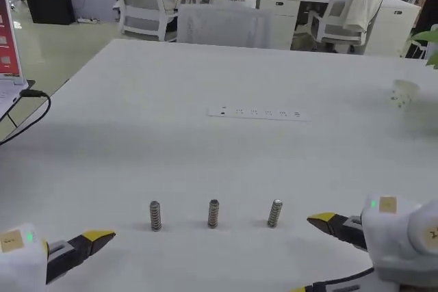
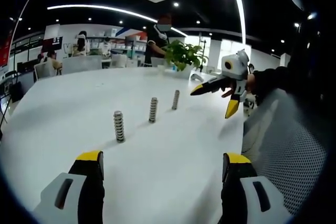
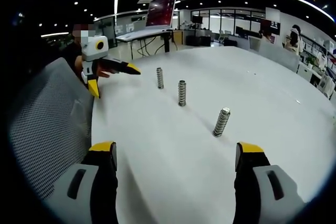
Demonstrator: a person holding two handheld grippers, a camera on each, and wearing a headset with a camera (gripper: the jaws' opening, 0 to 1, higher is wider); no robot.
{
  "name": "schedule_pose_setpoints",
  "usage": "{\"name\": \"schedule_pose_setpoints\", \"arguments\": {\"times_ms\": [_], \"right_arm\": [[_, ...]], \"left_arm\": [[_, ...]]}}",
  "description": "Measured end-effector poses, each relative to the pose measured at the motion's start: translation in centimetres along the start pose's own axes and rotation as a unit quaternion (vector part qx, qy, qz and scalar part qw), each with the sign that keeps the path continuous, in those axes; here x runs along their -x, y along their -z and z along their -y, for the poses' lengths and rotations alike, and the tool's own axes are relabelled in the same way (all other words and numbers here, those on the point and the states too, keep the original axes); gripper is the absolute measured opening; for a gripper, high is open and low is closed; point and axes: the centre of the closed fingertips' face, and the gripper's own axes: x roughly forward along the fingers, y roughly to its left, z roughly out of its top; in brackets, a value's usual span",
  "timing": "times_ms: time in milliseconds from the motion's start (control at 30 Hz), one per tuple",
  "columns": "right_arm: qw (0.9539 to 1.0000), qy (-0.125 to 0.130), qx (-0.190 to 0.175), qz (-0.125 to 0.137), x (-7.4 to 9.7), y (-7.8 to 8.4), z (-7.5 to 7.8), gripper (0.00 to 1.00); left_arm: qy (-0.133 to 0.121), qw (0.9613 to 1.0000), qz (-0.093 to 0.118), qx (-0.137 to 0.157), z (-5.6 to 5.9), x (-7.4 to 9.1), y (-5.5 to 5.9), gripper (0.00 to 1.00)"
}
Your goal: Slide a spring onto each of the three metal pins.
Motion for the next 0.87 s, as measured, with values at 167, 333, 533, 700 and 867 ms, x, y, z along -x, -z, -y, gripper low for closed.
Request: {"name": "schedule_pose_setpoints", "arguments": {"times_ms": [167, 333, 533, 700, 867], "right_arm": [[1.0000, 0.001, 0.001, -0.001, 0.00, -0.01, -0.04, 0.94], [1.0000, 0.003, 0.000, 0.000, 0.02, -0.09, 0.08, 0.95], [1.0000, 0.004, -0.002, 0.001, 0.04, -0.08, 0.15, 0.95], [1.0000, 0.004, -0.002, 0.000, 0.01, 0.00, 0.20, 0.95], [1.0000, 0.004, -0.002, 0.000, 0.00, -0.11, 0.14, 0.94]], "left_arm": [[0.000, 1.0000, -0.001, -0.002, -0.01, 0.07, -0.11, 0.91], [-0.001, 1.0000, -0.001, -0.003, -0.09, 0.07, -0.18, 0.92], [0.000, 1.0000, -0.001, -0.002, -0.11, -0.07, -0.19, 0.92], [0.000, 1.0000, -0.002, -0.001, -0.11, -0.12, -0.15, 0.92], [0.000, 1.0000, -0.003, -0.001, -0.12, -0.12, -0.09, 0.92]]}}
